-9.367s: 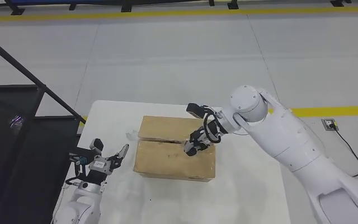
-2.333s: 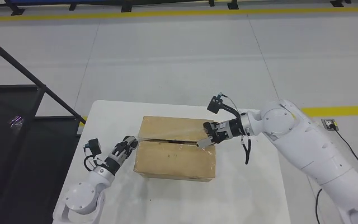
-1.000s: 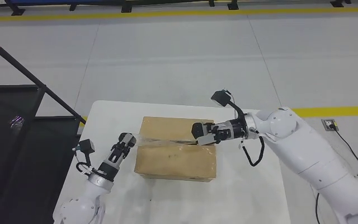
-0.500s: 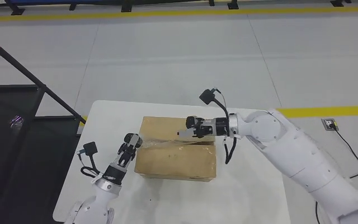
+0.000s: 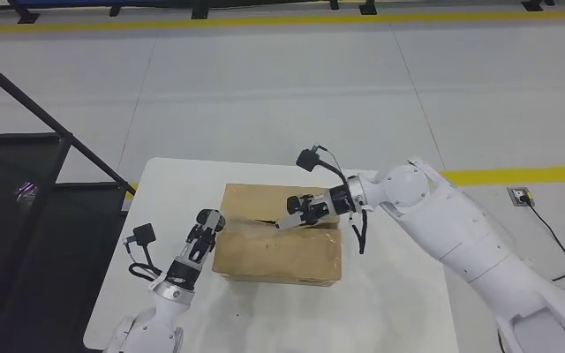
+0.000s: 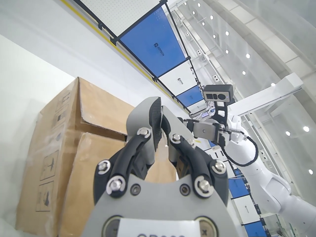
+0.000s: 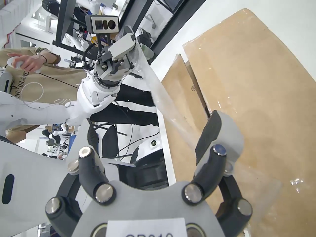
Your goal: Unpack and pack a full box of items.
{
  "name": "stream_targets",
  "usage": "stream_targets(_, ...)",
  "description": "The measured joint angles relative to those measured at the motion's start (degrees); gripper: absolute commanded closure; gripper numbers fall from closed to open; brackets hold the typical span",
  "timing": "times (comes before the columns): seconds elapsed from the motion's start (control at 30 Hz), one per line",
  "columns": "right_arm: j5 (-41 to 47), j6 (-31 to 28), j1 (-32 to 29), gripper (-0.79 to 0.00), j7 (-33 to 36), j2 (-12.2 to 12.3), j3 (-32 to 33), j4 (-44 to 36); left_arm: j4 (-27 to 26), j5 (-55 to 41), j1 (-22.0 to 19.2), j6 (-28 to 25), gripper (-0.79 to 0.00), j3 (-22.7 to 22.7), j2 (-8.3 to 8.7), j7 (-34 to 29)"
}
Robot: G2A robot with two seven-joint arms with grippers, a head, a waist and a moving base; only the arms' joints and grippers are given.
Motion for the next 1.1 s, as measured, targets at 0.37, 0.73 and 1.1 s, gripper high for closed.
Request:
stream_targets(0.37, 5.2, 5.8, 2.2, -0.785, 13.4, -1.9, -1.8, 1.0, 0.9, 0.9, -0.9, 2.3, 0.000, 0.3, -0.27, 1.9)
stream_targets(0.73, 10.5, 8.4, 0.0, -0.785, 15.9, 0.6, 1.7, -1.8, 1.3, 0.7, -1.2, 3.1, 0.000, 0.6, -0.47, 2.4)
stream_targets(1.1, 8.1, 8.8, -14.0, -0.785, 6.7, 7.1, 13.9, -7.3, 1.7, 0.4, -0.9, 3.0, 0.000, 0.6, -0.64, 2.7)
